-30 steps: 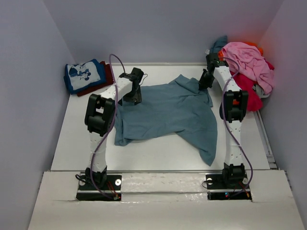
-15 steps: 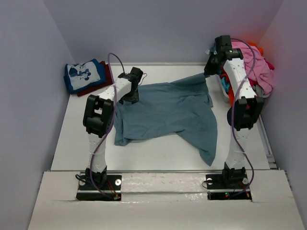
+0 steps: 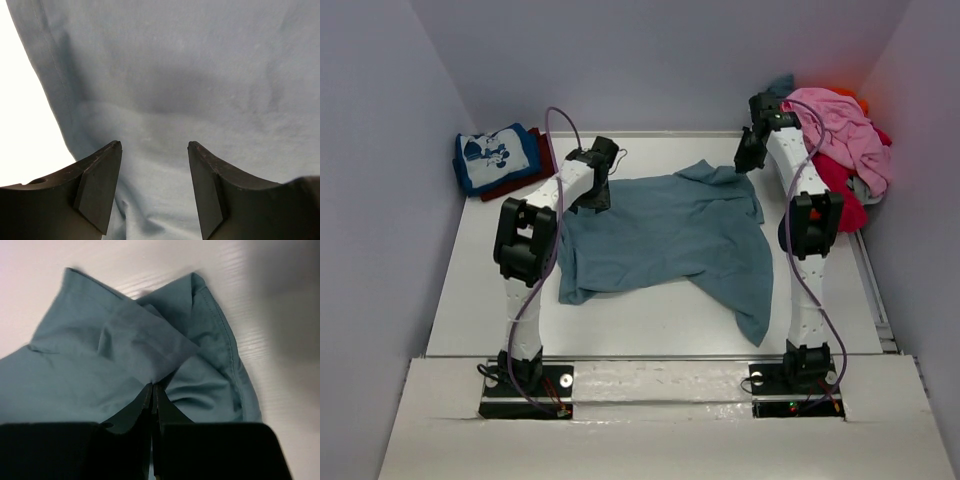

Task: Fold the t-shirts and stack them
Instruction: Flatten out the tshirt

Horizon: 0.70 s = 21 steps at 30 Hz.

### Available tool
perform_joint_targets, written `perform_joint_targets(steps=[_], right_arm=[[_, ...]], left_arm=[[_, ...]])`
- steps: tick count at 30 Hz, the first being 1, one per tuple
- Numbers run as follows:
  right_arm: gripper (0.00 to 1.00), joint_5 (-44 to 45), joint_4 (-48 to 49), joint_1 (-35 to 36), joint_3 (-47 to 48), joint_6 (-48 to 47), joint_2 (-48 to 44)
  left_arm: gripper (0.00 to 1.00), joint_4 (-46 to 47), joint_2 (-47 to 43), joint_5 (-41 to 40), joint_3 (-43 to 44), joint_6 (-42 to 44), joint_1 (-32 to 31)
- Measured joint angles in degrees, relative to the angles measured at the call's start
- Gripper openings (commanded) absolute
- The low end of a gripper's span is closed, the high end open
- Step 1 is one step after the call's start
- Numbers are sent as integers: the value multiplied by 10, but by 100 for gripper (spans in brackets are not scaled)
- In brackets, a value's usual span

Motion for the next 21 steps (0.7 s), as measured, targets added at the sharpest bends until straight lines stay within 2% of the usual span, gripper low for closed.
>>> perform_joint_targets(steps=[5,7,8,9,11,13,14,21], right_arm=[[7,0,-4,0,1,0,64],[12,1,-5,0,1,0,75],[31,2,-6,0,1,0,80],[44,2,-8,0,1,-2,82],[61,3,-12,0,1,-2,82],[70,7,-10,0,-5,-6,77],[82,10,-5,0,-26,-9,67],[81,19,-3,3,-158,-13,-33]], left_arm=[[68,0,10,-2,23,0,0],[68,-2,14,-2,23,0,1],[69,-3,17,-1,23,-1,1],[70,-2,17,1,18,-1,1],[71,-1,17,5,10,-1,1],[72,3,17,11,-1,-1,1],[72,7,17,12,-10,-2,1],[74,25,-11,17,-77,-4,0]])
